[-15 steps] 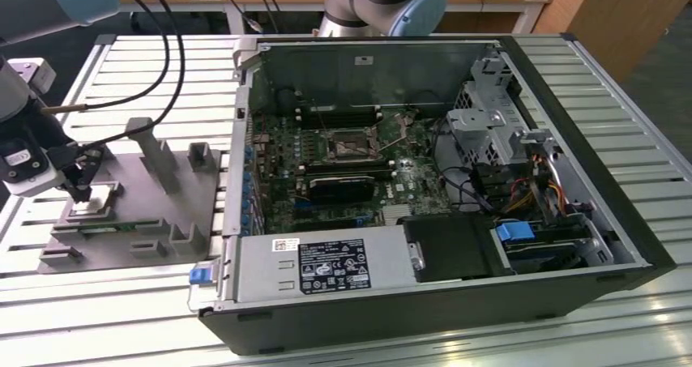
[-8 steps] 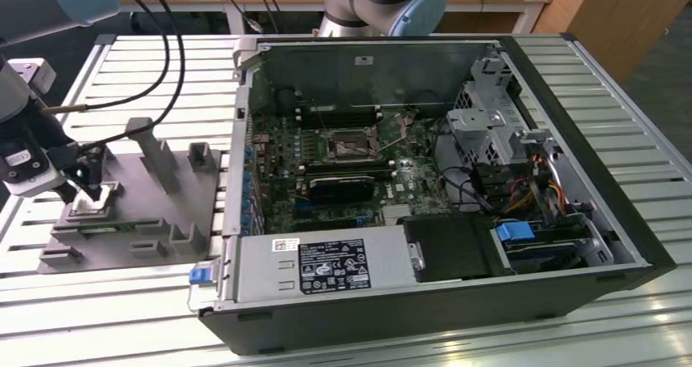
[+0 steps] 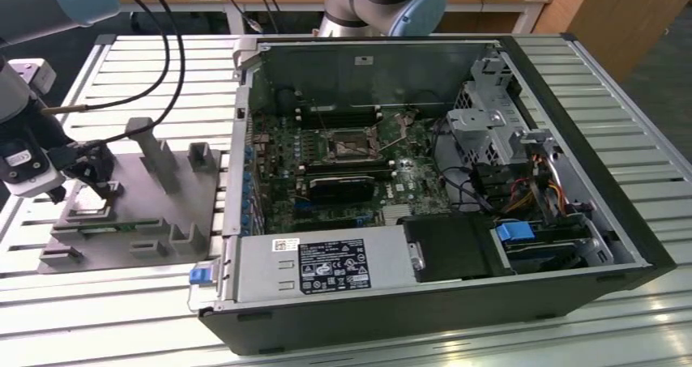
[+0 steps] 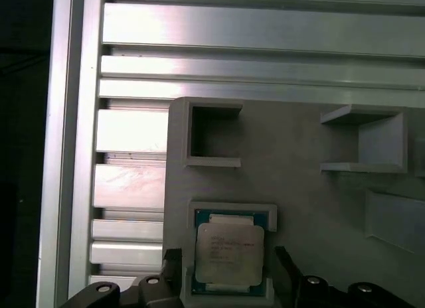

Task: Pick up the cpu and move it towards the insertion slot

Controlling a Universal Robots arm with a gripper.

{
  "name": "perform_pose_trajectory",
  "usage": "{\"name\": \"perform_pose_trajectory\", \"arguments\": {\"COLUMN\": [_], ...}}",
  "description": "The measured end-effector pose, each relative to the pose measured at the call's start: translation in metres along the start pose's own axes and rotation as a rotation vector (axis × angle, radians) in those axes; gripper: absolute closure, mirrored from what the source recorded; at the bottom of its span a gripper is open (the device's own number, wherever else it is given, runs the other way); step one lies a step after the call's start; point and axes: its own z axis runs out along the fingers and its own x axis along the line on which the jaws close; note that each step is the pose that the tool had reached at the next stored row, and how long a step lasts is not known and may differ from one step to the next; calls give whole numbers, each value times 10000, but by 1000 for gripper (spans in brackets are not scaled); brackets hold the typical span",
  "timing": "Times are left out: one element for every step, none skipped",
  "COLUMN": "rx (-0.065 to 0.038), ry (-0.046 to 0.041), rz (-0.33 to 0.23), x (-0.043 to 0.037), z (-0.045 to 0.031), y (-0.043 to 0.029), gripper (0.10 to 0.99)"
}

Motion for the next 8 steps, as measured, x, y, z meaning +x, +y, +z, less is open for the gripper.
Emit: {"name": "perform_pose_trajectory", "arguments": {"rx": [0, 2, 3, 5, 7, 8, 9, 7], "ry": [-2, -42, -124, -211, -295, -359, -382, -386], "rz": [0, -1, -3, -7, -11, -13, -15, -16], "x": [0, 2, 5, 8, 10, 13, 14, 15], "z": [1, 6, 11, 15, 21, 28, 35, 42], "y": [0, 0, 0, 0, 0, -1, -1, -2], "gripper": [439, 439, 439, 439, 439, 439, 439, 439]}}
